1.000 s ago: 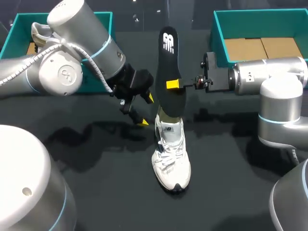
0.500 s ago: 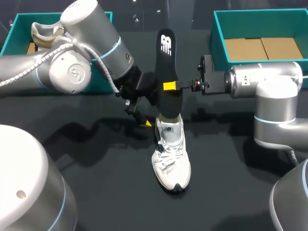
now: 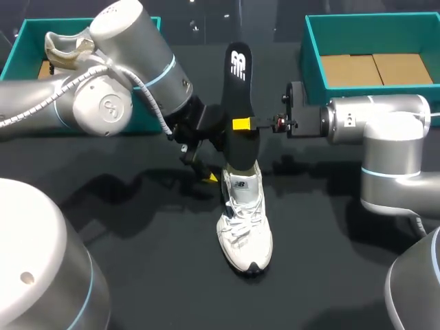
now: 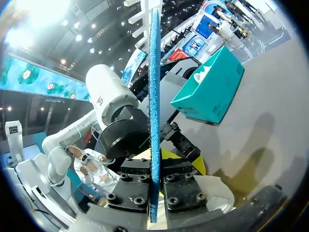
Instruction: Take the shoe out of the shoebox, open the shoe tongue, remove and reinsert the insole, then place the shoe into the shoebox
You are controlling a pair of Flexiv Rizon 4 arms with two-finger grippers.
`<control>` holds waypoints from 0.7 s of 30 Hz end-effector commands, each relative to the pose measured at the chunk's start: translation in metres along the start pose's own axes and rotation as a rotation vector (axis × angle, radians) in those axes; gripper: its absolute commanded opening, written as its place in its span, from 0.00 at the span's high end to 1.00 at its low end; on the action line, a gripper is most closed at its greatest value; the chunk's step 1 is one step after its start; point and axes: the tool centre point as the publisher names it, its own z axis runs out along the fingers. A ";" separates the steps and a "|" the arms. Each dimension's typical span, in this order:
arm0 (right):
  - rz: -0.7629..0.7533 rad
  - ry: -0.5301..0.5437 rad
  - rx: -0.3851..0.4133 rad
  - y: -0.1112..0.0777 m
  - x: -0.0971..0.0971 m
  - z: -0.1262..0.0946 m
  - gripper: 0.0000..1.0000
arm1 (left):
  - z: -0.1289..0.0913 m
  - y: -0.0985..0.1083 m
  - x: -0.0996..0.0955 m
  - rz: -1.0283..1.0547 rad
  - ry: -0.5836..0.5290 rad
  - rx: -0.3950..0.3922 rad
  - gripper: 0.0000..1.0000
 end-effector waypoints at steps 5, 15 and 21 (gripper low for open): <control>-0.027 0.009 -0.021 -0.001 -0.002 0.000 1.00 | 0.000 0.001 0.001 0.001 -0.001 0.001 0.00; -0.097 0.018 -0.038 -0.001 -0.006 0.002 1.00 | 0.000 0.001 0.001 0.001 -0.001 0.001 0.00; -0.137 0.016 -0.062 -0.001 -0.005 0.001 1.00 | 0.000 0.001 0.001 0.001 -0.001 0.001 0.00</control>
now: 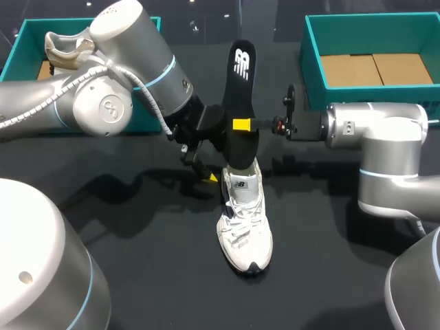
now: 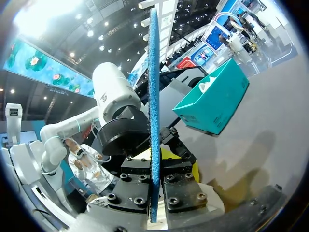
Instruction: Take the shoe out of the shoebox, open the shoe tongue, remove and reinsert the insole, then place the shoe into the shoebox
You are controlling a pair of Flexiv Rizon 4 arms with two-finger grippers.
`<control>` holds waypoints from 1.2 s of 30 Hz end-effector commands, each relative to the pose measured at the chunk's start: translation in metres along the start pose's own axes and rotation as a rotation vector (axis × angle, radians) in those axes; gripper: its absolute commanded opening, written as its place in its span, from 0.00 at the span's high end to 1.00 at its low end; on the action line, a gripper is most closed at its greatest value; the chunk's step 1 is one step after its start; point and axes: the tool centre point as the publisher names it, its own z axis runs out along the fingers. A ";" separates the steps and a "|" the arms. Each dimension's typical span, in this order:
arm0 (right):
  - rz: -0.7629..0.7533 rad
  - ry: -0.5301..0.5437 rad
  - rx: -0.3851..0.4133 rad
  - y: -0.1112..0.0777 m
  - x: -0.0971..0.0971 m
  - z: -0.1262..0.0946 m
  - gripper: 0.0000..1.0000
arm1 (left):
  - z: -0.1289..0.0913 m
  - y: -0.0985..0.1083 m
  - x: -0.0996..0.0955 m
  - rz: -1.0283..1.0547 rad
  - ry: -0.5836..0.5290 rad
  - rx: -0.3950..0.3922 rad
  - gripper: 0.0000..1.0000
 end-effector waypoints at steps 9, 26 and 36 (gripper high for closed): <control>-0.067 0.012 -0.012 -0.004 0.006 -0.002 1.00 | -0.001 0.001 0.001 0.001 -0.001 0.000 0.00; -0.065 0.025 0.018 -0.013 -0.005 -0.006 1.00 | -0.001 0.001 0.001 0.001 -0.001 0.000 0.00; -0.041 0.025 0.026 -0.021 -0.009 -0.009 1.00 | -0.001 0.001 0.001 0.001 -0.001 0.000 0.00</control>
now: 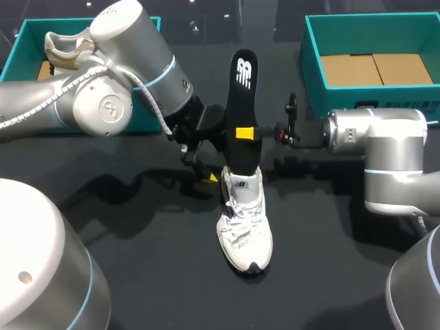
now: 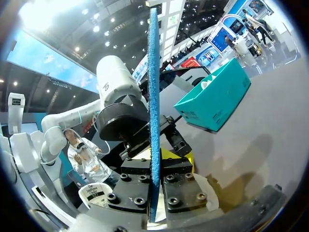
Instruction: Take the shoe out of the shoebox, open the shoe tongue, remove and reinsert the insole, then place the shoe into the shoebox
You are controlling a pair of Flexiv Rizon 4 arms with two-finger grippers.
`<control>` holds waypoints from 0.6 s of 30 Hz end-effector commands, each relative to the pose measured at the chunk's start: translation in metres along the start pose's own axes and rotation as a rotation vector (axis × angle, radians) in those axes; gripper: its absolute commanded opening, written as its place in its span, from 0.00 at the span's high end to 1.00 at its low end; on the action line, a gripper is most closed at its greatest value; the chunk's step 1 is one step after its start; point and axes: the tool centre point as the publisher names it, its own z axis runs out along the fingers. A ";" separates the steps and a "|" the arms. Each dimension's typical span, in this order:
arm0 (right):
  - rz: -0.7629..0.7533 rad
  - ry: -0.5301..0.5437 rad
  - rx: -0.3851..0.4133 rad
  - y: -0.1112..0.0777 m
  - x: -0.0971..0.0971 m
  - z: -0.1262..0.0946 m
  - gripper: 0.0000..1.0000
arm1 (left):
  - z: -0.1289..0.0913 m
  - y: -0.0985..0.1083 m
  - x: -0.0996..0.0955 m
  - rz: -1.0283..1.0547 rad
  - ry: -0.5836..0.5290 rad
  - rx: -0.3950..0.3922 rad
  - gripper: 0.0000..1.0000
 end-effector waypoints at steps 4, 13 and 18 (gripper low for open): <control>0.011 -0.002 0.003 -0.007 0.000 -0.003 1.00 | -0.001 0.001 0.001 0.001 -0.001 0.000 0.00; 0.027 0.000 -0.001 -0.017 0.003 -0.007 1.00 | -0.001 0.001 0.001 0.001 -0.001 0.000 0.00; 0.038 0.010 -0.020 -0.023 0.004 -0.006 1.00 | -0.001 0.001 0.001 0.001 -0.001 0.000 0.00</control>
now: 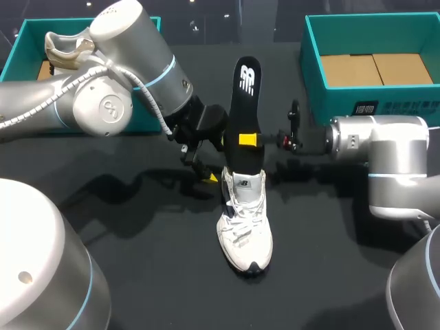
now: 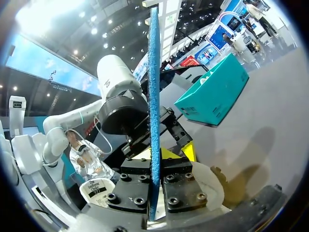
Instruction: Take the shoe out of the shoebox, open the shoe tongue, remove and reinsert the insole, then place the shoe into the shoebox
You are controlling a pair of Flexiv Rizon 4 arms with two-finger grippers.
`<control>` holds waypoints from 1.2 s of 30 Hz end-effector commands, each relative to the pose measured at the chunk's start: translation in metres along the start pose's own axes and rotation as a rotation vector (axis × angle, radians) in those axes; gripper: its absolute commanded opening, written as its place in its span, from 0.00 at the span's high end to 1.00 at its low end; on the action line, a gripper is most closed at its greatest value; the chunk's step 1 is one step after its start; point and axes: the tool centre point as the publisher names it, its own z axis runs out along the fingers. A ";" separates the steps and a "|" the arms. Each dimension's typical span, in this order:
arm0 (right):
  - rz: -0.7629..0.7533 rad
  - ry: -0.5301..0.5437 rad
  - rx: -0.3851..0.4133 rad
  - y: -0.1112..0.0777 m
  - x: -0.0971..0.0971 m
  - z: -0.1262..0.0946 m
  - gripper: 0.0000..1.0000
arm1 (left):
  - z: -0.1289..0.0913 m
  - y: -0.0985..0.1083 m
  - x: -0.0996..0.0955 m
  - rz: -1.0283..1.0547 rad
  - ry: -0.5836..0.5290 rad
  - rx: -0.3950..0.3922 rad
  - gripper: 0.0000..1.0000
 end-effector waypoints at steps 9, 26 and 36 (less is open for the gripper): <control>0.017 0.013 -0.015 -0.016 0.000 0.002 1.00 | -0.001 0.001 0.001 0.001 -0.001 0.000 0.00; 0.065 0.001 -0.020 -0.044 0.006 -0.003 1.00 | -0.001 0.001 0.001 0.001 -0.001 0.000 0.00; 0.111 -0.027 -0.029 -0.068 0.010 -0.011 1.00 | -0.001 0.001 0.001 0.001 -0.001 0.000 0.00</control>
